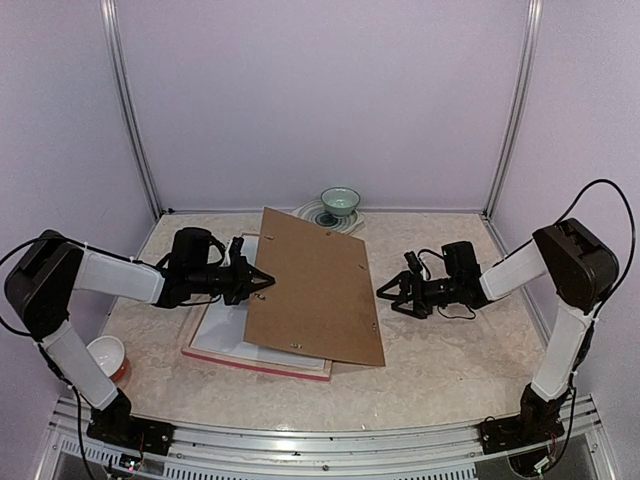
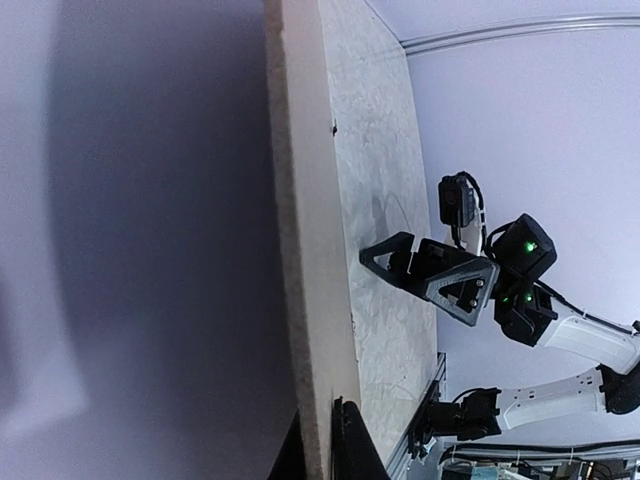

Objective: Put the photo into the frame
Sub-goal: Pass from the left arm to the right

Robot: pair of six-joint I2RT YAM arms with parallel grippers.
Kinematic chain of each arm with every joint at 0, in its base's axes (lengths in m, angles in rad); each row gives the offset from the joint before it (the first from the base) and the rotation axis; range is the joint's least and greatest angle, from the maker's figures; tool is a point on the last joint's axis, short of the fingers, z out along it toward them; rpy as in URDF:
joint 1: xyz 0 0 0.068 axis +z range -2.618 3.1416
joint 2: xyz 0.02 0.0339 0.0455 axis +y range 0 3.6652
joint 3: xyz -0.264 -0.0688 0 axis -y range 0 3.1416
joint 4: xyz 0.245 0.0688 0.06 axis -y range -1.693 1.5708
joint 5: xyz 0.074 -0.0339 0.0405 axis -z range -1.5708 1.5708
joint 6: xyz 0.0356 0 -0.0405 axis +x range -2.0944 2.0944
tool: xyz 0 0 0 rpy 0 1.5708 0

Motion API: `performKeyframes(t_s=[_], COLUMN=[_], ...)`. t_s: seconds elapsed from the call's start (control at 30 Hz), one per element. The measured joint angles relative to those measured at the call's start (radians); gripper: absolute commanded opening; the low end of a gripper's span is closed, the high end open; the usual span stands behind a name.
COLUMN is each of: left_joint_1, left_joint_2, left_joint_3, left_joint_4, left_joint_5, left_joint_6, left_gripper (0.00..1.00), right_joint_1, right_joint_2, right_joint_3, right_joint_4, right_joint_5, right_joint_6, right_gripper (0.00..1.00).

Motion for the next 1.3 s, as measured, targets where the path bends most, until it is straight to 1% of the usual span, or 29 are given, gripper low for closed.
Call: performKeyframes(t_s=[0.2, 0.57, 0.9, 1.07, 1.3], left_joint_1=[0.000, 0.000, 0.000, -0.007, -0.034], left_joint_2=[0.000, -0.003, -0.004, -0.008, -0.019], left_joint_3=[-0.051, -0.147, -0.170, -0.180, -0.180], left_joint_4=[0.100, 0.322, 0.403, 0.434, 0.459], left_joint_5=[0.032, 0.079, 0.107, 0.119, 0.123], left_joint_6=[-0.031, -0.090, -0.114, -0.136, -0.161], left_gripper=[0.00, 0.00, 0.00, 0.00, 0.00], right_joint_1=[-0.035, -0.045, -0.048, -0.048, -0.048], right_joint_2=[-0.001, 0.020, 0.059, 0.085, 0.121], right_joint_3=[-0.003, -0.008, -0.010, -0.014, -0.037], right_joint_4=[-0.005, 0.043, 0.127, 0.197, 0.382], right_joint_5=[-0.033, -0.087, -0.143, -0.170, -0.217], right_joint_6=[0.001, 0.048, 0.129, 0.187, 0.312], right_gripper=[0.99, 0.99, 0.96, 0.93, 0.88])
